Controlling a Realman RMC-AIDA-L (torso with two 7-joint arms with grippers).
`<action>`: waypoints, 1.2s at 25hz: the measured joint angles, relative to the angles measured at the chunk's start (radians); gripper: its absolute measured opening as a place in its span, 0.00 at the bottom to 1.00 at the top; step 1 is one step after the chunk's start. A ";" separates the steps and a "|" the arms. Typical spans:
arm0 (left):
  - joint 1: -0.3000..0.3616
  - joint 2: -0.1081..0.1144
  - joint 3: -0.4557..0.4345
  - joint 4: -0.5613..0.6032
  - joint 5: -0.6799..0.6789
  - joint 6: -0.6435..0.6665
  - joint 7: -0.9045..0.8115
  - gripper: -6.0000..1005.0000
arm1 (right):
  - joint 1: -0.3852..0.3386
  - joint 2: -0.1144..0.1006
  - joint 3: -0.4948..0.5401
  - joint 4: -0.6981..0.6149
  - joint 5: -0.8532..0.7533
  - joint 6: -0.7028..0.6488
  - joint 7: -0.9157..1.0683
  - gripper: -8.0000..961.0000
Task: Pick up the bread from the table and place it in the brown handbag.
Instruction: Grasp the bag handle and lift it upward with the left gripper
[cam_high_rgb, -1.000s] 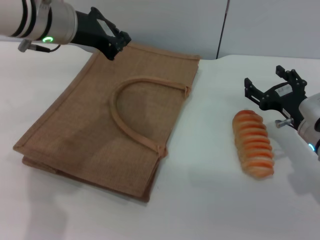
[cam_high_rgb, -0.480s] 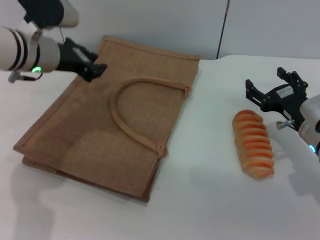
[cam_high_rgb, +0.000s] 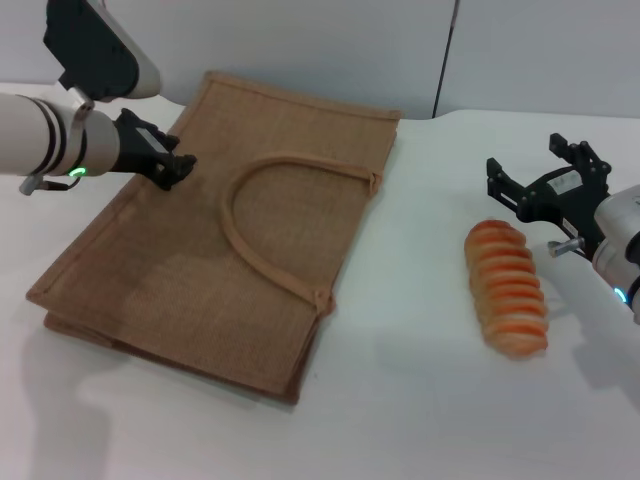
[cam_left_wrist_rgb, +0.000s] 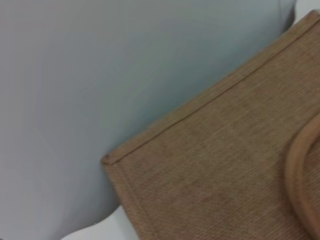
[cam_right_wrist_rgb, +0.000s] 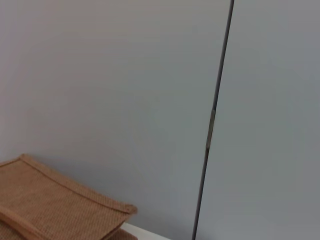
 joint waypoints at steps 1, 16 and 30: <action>-0.004 0.000 0.001 -0.010 0.000 0.016 0.000 0.35 | 0.000 0.000 0.000 0.000 0.000 0.000 0.000 0.93; -0.054 -0.021 0.016 -0.031 -0.006 0.086 0.062 0.44 | 0.008 -0.001 0.000 0.002 0.001 0.001 0.005 0.93; -0.098 -0.023 0.033 -0.032 -0.052 0.080 0.082 0.44 | 0.015 0.000 0.000 0.007 0.001 0.004 0.008 0.92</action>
